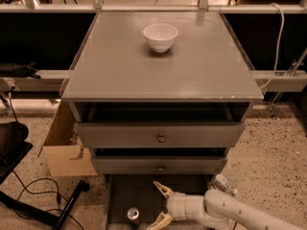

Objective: Pick redbull can from bottom drawer and place on counter

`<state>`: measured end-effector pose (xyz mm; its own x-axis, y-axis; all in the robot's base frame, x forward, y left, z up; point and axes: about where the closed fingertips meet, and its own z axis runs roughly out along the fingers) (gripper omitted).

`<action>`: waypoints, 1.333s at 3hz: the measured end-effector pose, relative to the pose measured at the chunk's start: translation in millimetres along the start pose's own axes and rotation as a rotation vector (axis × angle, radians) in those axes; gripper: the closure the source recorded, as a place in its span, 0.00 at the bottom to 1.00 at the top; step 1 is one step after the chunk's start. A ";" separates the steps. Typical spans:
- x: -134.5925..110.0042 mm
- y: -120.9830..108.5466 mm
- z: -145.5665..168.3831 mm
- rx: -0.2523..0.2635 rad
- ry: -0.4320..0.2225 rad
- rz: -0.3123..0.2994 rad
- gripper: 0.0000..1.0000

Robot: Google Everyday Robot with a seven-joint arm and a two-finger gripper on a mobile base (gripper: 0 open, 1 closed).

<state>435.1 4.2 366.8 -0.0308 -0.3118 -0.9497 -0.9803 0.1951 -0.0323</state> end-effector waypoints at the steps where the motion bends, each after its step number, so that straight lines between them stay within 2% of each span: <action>1: 52.5 -1.9 51.2 -0.061 -0.062 0.023 0.00; 3: 104.8 5.8 98.3 -0.112 -0.111 0.067 0.00; 4: 122.9 15.4 121.6 -0.137 -0.131 0.076 0.00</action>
Offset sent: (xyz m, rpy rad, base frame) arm 0.0197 0.0597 -0.1368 0.1234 0.0679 0.0945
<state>440.0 82.0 211.7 -0.0887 -0.1759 -0.9804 -0.9937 0.0827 0.0751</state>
